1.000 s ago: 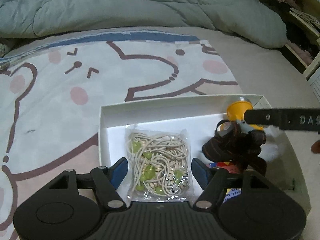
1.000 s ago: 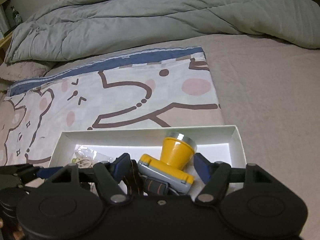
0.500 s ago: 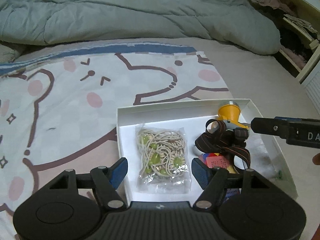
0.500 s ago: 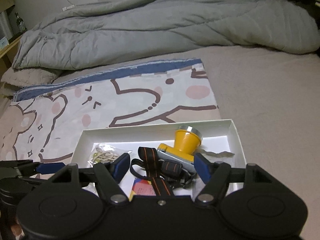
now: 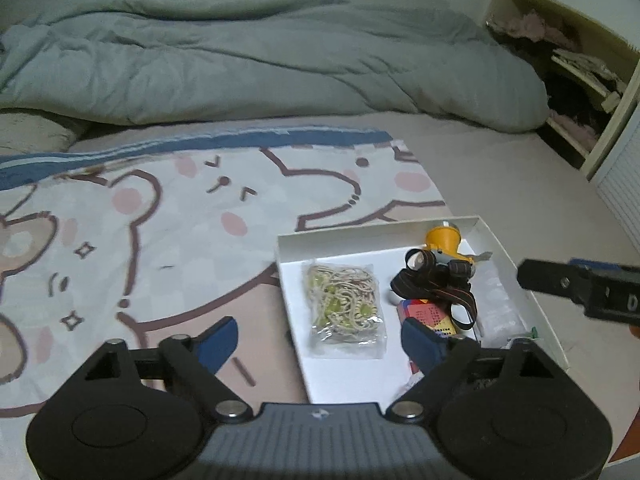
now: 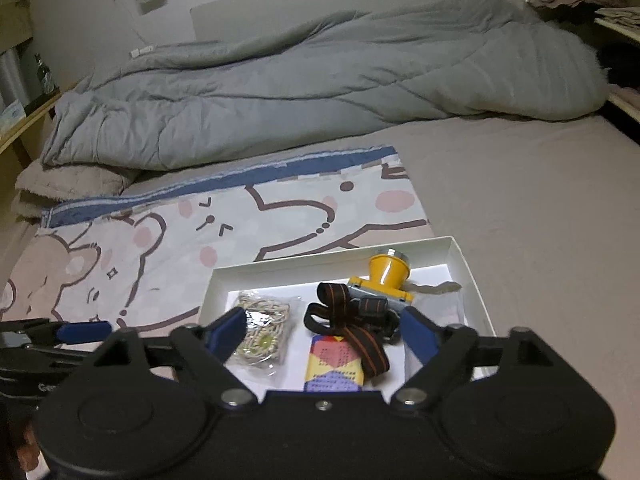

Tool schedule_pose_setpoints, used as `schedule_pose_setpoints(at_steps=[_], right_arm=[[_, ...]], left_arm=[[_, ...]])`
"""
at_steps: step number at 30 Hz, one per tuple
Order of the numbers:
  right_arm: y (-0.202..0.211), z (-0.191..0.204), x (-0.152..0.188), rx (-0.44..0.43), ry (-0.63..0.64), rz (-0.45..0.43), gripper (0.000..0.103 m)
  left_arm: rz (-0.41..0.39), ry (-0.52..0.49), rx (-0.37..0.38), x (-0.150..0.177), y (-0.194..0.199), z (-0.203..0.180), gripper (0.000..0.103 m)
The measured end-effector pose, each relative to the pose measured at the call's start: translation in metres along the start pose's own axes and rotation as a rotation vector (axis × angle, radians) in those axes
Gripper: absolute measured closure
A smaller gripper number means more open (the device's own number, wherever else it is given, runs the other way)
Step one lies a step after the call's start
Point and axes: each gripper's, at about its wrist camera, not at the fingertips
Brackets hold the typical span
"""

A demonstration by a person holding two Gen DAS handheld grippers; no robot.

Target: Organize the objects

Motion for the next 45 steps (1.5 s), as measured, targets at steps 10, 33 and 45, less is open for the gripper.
schedule_pose_setpoints(at_steps=[10,33,45], right_arm=[[0.057,0.035,0.025,0.081,-0.054,-0.034,0.002],[0.121,0.096,0.095,0.220,-0.034,-0.054,0.001],[0.117,0.112,0.107,0.240,-0.028,-0.048,0.001]], left_arm=[[-0.067,-0.058,-0.037,0.011,0.065,0.025,0.000],[-0.113,-0.164,-0.068,0.061,0.124,0.049,0.000],[-0.088,-0.150,-0.064,0.070,0.124,0.065,0.000]])
Point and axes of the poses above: each gripper's, at about its wrist camera, not at the fingertips, and y roughly against the way its jaws point, z to its left, x to its underside, and after that the axes turned 12 degrees about y, right-handed
